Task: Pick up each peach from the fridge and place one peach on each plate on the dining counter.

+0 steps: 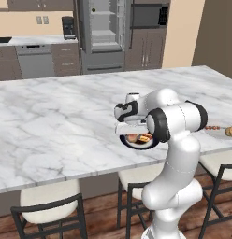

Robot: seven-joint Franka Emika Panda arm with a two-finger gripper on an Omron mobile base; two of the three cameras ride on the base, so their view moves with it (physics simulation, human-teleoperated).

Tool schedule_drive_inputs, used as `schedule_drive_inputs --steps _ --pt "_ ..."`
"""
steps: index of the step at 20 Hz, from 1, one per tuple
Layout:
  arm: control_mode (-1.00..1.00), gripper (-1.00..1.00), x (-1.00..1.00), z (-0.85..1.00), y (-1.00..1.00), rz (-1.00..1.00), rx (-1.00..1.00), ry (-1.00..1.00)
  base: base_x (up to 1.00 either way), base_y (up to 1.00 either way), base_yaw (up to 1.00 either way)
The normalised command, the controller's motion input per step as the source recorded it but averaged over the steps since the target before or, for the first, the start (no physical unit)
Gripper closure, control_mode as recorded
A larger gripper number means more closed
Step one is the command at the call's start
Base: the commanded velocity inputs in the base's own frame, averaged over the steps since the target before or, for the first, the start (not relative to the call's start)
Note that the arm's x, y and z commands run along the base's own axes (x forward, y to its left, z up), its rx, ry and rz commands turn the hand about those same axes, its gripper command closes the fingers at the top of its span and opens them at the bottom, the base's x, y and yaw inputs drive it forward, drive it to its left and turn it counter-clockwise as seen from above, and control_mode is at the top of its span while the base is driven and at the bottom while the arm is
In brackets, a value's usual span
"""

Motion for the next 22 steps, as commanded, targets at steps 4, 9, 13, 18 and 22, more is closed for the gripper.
schedule_drive_inputs --steps 4,9,13,18,22 --pt "-1.0 -1.0 0.0 0.0 0.0 0.0 0.0 0.01 0.0 0.0 0.0" --pt "-1.0 -1.0 0.0 0.0 0.0 0.0 0.0 0.02 0.0 0.0 0.0" --pt "-1.0 -1.0 0.11 0.0 -0.07 0.0 0.0 0.11 0.0 0.0 0.0" --pt "-1.0 -1.0 -0.08 0.4 -0.2 -0.01 0.01 0.1 0.0 0.0 0.0" --pt "-1.0 -1.0 -0.19 0.74 -0.06 -0.03 0.01 0.06 0.0 0.0 0.0"
